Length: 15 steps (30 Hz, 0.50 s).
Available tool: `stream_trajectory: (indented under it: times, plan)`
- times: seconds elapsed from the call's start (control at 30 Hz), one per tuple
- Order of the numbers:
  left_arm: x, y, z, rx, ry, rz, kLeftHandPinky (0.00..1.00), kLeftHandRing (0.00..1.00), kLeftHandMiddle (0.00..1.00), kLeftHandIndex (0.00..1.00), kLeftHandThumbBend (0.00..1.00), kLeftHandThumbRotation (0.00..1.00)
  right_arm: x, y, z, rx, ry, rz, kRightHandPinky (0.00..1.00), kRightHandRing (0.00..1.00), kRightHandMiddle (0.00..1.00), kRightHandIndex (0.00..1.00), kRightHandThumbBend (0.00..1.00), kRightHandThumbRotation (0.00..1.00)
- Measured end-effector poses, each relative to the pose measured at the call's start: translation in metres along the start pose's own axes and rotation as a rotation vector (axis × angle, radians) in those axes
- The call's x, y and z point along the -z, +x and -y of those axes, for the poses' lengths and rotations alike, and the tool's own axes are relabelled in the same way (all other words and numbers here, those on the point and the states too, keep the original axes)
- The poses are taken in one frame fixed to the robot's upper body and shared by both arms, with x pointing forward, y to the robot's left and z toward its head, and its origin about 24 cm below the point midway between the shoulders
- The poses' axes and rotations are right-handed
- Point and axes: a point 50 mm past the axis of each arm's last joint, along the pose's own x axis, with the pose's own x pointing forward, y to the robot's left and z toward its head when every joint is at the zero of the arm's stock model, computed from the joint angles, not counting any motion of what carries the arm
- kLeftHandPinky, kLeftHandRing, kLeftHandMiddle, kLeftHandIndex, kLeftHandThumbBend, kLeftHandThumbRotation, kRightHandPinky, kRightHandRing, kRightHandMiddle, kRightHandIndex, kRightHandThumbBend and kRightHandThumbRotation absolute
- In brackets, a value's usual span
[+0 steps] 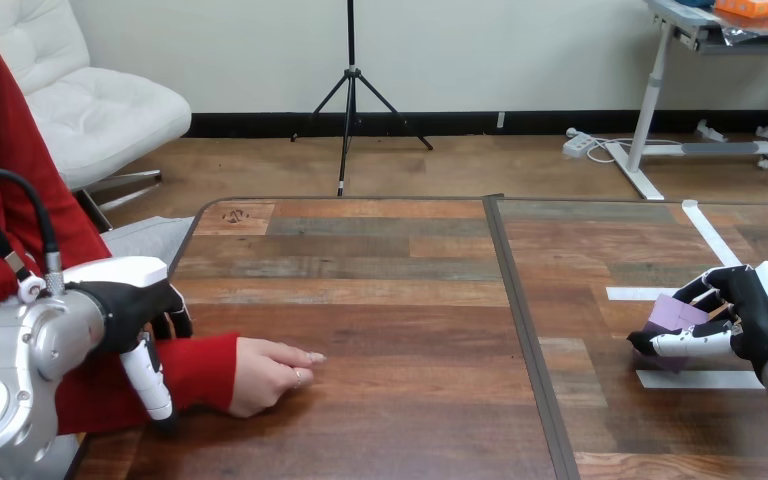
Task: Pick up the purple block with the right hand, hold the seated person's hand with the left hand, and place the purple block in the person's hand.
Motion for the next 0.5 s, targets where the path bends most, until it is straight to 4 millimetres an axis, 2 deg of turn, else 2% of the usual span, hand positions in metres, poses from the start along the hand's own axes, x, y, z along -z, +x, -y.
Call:
stream_trajectory:
  times: [0.5]
  plan:
    - [0.001,0.0058,0.0051,0.029,0.047,-0.03,0.54,0.69,0.71,0.68,0.86,0.0,-0.0001,0.0,0.0001,0.001,0.001,0.0,0.41,0.44,0.48,0.48,0.81,0.0]
